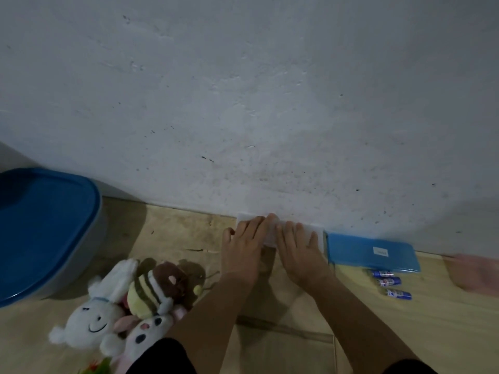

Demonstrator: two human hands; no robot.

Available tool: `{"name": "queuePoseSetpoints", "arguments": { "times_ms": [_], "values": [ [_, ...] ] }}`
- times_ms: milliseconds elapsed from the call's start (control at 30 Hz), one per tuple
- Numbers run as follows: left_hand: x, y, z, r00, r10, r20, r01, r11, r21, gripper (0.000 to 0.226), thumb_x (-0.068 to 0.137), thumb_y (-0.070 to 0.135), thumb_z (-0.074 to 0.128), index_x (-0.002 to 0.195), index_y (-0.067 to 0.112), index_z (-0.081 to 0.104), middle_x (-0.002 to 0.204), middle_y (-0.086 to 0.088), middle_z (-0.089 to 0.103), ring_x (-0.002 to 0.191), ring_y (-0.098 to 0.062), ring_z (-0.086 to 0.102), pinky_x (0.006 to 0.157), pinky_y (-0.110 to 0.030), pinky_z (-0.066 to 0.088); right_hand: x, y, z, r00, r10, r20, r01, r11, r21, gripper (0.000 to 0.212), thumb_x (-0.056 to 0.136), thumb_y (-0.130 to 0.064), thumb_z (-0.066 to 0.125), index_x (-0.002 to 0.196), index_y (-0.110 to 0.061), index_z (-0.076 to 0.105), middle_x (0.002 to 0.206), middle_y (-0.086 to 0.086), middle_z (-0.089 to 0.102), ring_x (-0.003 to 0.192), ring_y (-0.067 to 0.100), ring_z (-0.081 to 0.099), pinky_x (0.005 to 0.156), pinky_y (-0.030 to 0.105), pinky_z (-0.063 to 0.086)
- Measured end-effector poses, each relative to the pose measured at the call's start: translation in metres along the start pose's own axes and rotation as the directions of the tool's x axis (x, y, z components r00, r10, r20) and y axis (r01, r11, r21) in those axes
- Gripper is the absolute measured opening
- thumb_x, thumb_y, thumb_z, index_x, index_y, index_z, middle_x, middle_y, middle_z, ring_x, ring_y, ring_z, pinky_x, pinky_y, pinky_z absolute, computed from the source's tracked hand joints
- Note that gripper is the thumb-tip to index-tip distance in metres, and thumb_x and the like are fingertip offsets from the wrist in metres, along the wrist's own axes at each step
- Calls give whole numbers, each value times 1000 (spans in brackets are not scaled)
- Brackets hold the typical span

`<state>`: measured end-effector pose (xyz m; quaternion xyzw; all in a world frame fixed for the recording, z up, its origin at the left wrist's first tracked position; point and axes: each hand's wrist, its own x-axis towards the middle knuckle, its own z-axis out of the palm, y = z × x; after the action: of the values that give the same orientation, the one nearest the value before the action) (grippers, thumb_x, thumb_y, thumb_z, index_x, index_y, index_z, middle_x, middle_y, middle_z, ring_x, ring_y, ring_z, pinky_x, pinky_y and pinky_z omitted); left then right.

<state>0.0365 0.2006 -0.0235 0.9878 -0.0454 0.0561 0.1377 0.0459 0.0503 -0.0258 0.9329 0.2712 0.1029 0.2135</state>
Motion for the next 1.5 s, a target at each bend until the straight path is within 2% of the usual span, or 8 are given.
{"name": "queuePoseSetpoints", "arguments": {
  "times_ms": [367,600,667,767,867,1033,1233,1500],
  "values": [
    [-7,9,-3,984,-100,-148,116,988,104,84,56,10,84,131,32,52,135,-4,54,122,-28,51,81,-58,44,3,22,-6,992,-19,-123,39,986,164,57,65,-27,78,116,-7,60,105,15,65,86,31,65,70,43,57],
    [-6,17,-12,967,-69,-245,122,970,208,92,50,7,82,133,31,50,121,-7,54,108,-26,48,76,-51,48,18,37,-17,965,183,-190,-122,948,292,59,58,-36,84,110,-17,64,102,9,69,94,27,65,81,40,52],
    [-5,17,-14,981,-97,-167,134,965,227,95,56,12,80,141,28,39,128,-6,56,115,-26,53,83,-53,46,18,39,-17,958,208,-197,-140,940,311,58,60,-34,83,111,-17,63,104,10,68,93,28,65,79,39,52],
    [-7,15,-8,990,-132,-42,138,965,222,103,80,19,58,143,29,-22,156,0,16,140,-22,20,103,-54,23,7,36,-11,943,173,-284,-69,937,342,49,72,-34,71,115,-16,56,106,11,66,92,27,64,78,38,51],
    [-8,13,-3,987,-162,-20,162,958,235,104,86,20,50,131,28,-43,157,4,-6,144,-20,1,106,-52,12,-10,21,-3,969,80,-233,27,905,424,36,86,-37,55,115,-16,54,107,9,65,96,27,64,82,39,52],
    [-8,15,-7,985,-171,5,164,956,244,106,86,19,50,128,27,-47,156,7,-13,144,-19,-7,106,-52,9,-19,1,8,990,5,144,-94,779,621,62,96,-44,36,147,-19,15,152,9,28,141,26,24,116,43,13],
    [-11,12,-8,987,-154,37,139,955,261,107,85,19,52,129,26,-45,154,8,-20,143,-19,-13,105,-53,8,-28,3,4,996,28,-87,22,847,531,61,67,-45,77,118,-16,61,105,4,70,96,21,68,83,37,54],
    [-11,7,-5,983,-166,77,141,954,264,110,87,29,55,130,28,-45,151,8,-29,138,-20,-26,105,-54,4,-16,-7,3,995,78,60,-99,795,599,57,90,-48,48,137,-17,40,113,10,58,102,26,55,92,40,45]
  ]
}}
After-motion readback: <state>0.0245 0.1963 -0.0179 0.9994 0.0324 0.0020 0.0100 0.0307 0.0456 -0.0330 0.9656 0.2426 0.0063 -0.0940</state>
